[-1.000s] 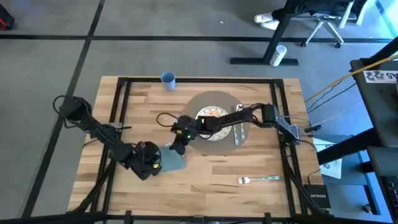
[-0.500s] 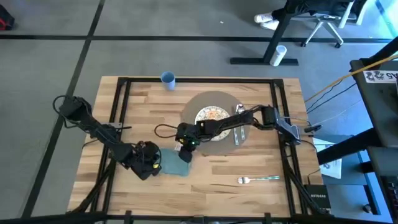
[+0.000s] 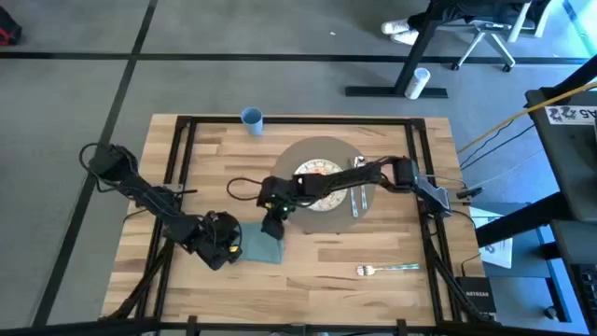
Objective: Set table place
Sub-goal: Move the blue napkin to the top left of the table
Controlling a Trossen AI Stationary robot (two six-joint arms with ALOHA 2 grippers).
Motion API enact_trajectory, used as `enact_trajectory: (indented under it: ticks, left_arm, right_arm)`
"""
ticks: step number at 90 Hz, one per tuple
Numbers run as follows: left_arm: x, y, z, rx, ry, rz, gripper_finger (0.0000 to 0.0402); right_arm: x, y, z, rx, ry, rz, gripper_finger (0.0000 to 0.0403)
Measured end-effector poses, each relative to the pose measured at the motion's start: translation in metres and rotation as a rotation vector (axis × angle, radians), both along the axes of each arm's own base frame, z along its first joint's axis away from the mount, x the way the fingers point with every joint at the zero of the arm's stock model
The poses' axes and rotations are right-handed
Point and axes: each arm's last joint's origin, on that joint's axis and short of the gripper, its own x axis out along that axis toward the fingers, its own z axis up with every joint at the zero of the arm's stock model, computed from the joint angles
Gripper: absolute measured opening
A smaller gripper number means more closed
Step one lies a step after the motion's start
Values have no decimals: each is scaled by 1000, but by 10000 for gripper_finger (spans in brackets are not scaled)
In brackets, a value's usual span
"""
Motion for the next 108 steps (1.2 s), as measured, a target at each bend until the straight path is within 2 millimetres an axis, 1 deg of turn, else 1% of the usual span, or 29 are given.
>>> enact_trajectory:
  ticks: [10,21,31,39,47,57,70,81,89,92,103,108]
  left_arm:
    - [-1,1,0,9,12,2,0]
    - [-1,1,-1,14,15,-3,0]
    - [-1,1,-1,18,15,-2,0]
    - [-2,2,-1,35,11,-2,0]
    - [-2,2,0,53,8,-11,0]
    - [-2,2,0,61,6,-13,0]
    - [-1,3,0,68,1,-10,0]
    - [-1,3,0,70,-3,-7,0]
    - [-1,3,0,72,-1,-9,0]
    - [-1,3,0,72,-1,-9,0]
    - [-2,3,0,73,-2,-9,0]
    - [-1,3,0,72,-2,-8,0]
  right_arm:
    - [2,1,14,-40,-13,46,111]
    - [3,1,24,-52,9,59,63]
    - [4,1,27,-79,1,54,16]
    - [0,0,28,-122,52,72,5]
    - [-4,-1,28,-194,91,104,25]
    - [-11,-3,22,-242,166,132,75]
    - [-9,-3,23,-269,133,139,151]
    - [-8,-3,24,-270,120,138,196]
    - [-8,-2,24,-269,116,138,212]
    - [-7,-2,21,-269,120,138,214]
    - [-5,-2,10,-255,130,136,214]
    - [-3,-2,9,-238,125,129,211]
